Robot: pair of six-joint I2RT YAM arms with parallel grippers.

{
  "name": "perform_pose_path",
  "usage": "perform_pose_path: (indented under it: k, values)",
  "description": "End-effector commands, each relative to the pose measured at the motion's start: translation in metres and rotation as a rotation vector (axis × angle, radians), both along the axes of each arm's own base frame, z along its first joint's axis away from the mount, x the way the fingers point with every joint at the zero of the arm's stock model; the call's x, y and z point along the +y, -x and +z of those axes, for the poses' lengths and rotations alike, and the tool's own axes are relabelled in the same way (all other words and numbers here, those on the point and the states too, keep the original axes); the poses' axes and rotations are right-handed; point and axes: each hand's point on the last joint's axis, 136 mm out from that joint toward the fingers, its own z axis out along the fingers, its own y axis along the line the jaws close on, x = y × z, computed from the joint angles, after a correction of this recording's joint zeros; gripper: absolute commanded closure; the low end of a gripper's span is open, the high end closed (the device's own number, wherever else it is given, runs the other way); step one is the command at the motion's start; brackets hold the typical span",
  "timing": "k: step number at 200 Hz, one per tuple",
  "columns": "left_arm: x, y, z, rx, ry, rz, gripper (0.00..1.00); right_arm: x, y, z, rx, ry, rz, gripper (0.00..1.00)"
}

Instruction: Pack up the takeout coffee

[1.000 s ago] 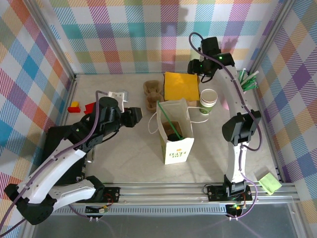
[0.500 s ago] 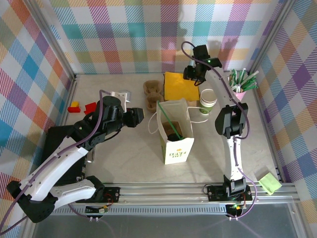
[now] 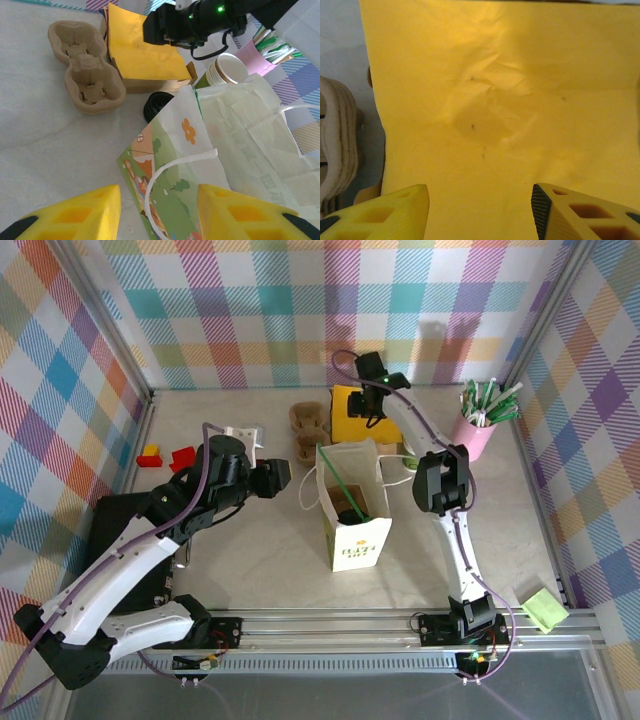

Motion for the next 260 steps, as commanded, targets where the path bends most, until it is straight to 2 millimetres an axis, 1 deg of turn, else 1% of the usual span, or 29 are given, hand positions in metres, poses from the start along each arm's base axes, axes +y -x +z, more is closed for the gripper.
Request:
perform_pose_path:
  k: [1,44,99,143,202,216,233,246,260]
  values:
    - [0.004,0.004,0.005,-0.020,0.018,0.007,0.56,-0.008,-0.012,0.007,-0.048,0.021,-0.029,0.42]
    - [0.003,0.005,0.003,-0.017,0.019,0.001,0.56,-0.009,-0.014,-0.014,-0.020,0.038,-0.040,0.41]
    - [0.002,0.005,0.001,-0.014,0.020,-0.002,0.56,-0.009,-0.016,-0.033,0.007,0.040,-0.052,0.42]
    - [0.001,0.005,0.000,-0.012,0.020,-0.004,0.56,-0.011,-0.014,-0.053,0.041,0.059,-0.058,0.41]
    - [0.000,0.005,-0.001,-0.009,0.020,-0.008,0.56,-0.013,-0.011,-0.073,0.074,0.086,-0.055,0.39]
    - [0.001,0.006,-0.001,-0.010,0.021,-0.009,0.56,-0.012,-0.010,-0.076,0.082,0.083,-0.049,0.43]
    - [0.001,0.006,-0.001,-0.010,0.017,-0.008,0.56,-0.011,-0.010,-0.076,0.085,0.079,-0.045,0.52]
    - [0.002,0.006,-0.001,-0.012,0.016,-0.006,0.56,-0.012,-0.011,-0.073,0.079,0.076,-0.045,0.60]
    - [0.002,0.006,0.000,-0.014,0.016,-0.005,0.56,-0.011,-0.012,-0.065,0.065,0.070,-0.042,0.67]
